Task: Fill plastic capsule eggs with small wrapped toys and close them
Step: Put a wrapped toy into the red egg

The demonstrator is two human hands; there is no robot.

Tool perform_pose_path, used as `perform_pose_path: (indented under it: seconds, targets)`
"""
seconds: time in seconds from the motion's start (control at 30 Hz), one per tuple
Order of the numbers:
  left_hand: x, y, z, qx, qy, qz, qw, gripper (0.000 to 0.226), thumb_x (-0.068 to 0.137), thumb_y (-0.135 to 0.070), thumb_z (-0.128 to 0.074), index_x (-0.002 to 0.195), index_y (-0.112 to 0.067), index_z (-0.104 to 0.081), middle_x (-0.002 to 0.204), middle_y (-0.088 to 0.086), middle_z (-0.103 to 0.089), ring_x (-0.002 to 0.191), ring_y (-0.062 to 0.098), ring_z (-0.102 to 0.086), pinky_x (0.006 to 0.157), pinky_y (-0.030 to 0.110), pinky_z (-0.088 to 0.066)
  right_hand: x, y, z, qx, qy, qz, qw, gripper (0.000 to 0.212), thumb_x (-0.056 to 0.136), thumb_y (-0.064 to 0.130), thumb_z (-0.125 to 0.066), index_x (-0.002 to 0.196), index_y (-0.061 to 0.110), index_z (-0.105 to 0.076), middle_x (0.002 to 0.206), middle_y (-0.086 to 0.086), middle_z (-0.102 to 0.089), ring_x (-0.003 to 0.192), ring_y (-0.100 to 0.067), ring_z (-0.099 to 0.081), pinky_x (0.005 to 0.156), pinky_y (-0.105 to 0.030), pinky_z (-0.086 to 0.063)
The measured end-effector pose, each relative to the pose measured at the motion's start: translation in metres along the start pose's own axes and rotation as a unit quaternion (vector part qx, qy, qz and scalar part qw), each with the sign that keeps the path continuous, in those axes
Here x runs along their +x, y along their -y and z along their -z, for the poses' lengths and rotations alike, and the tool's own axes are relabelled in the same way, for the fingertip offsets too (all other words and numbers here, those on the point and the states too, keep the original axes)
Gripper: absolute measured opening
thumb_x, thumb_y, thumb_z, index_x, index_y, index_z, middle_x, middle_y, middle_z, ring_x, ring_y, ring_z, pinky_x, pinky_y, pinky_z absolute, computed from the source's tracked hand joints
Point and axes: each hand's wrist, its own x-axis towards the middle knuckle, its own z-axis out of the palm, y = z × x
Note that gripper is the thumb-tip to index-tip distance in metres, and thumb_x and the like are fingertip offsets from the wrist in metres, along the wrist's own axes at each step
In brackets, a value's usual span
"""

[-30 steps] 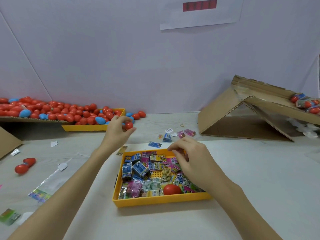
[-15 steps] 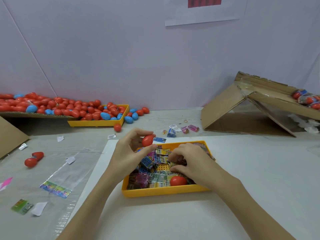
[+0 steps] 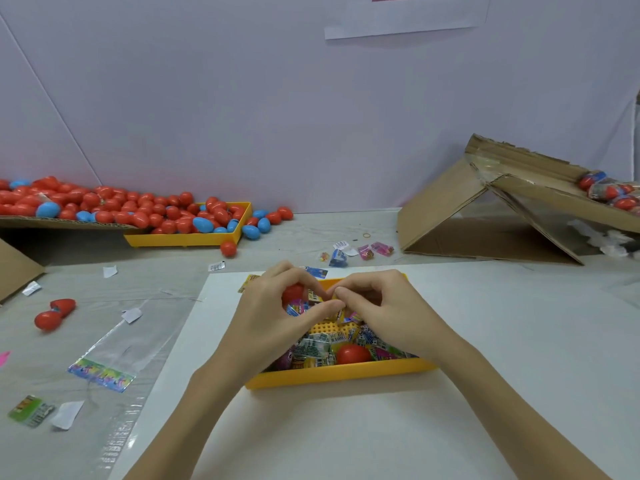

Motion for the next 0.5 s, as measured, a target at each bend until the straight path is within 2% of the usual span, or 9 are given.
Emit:
perform_pose_path:
  seconds: [0.07,0.17,0.27,0.37,0.43,0.5]
  targets:
    - [0.0,0.003,0.003,-0.006,-0.011,0.005,1.0,0.03,0.074,-0.056,-0.079,0.086,-0.029,-0.074,0.088,-0.012,-0.063,0.085,0.015,-0.064,0.07,0.021,-0.051,-0.001,0.001,-0.001,0.023,-0.001,-0.003,1.0,0.018,0.102,0.02,-0.065,0.108,0.021,-0.081,0.088,0.009,-0.078,0.083,-0.009,-0.073,0.075,-0.021,-0.057]
    - [0.0,0.005,0.006,-0.032,0.002,0.04,0.999,0.023,0.072,-0.053,-0.083,0.08,-0.033,-0.076,0.085,-0.011,-0.065,0.083,0.013,-0.066,0.069,0.018,-0.05,-0.001,0.004,-0.001,0.082,-0.005,-0.01,0.997,0.018,0.1,0.021,-0.068,0.115,0.021,-0.078,0.088,0.006,-0.08,0.08,-0.01,-0.075,0.076,-0.022,-0.058]
    - [-0.001,0.0,0.005,-0.109,0.034,0.119,0.986,0.022,0.07,-0.053,-0.082,0.082,-0.035,-0.08,0.085,-0.013,-0.072,0.082,0.004,-0.069,0.068,0.013,-0.051,-0.002,0.007,0.0,0.098,-0.009,0.003,0.995,0.018,0.1,0.021,-0.068,0.116,0.021,-0.076,0.084,0.003,-0.08,0.077,-0.014,-0.076,0.072,-0.02,-0.058]
    - [0.0,-0.003,0.006,-0.184,0.039,0.199,0.962,0.026,0.069,-0.056,-0.078,0.082,-0.034,-0.08,0.084,-0.009,-0.076,0.077,-0.001,-0.068,0.065,0.01,-0.051,-0.003,0.008,0.003,0.054,-0.046,0.005,0.997,0.021,0.107,0.023,-0.055,0.118,0.021,-0.072,0.078,0.002,-0.077,0.07,-0.014,-0.073,0.063,-0.016,-0.052]
    - [0.001,-0.004,0.007,-0.195,0.032,0.219,0.955,0.026,0.072,-0.056,-0.075,0.083,-0.034,-0.08,0.08,-0.011,-0.075,0.071,-0.005,-0.065,0.063,0.007,-0.048,-0.004,0.01,0.007,-0.029,-0.073,0.051,0.996,0.029,0.11,0.017,-0.046,0.128,0.023,-0.067,0.088,0.006,-0.075,0.081,-0.01,-0.071,0.07,-0.022,-0.054]
    - [0.001,-0.005,0.008,-0.202,0.029,0.226,0.953,0.023,0.076,-0.057,-0.071,0.083,-0.037,-0.08,0.075,-0.015,-0.073,0.069,-0.008,-0.064,0.061,0.005,-0.046,-0.007,0.015,0.008,-0.043,-0.061,0.107,0.991,0.033,0.107,0.011,-0.051,0.134,0.025,-0.065,0.109,0.008,-0.071,0.101,-0.009,-0.068,0.077,-0.023,-0.055]
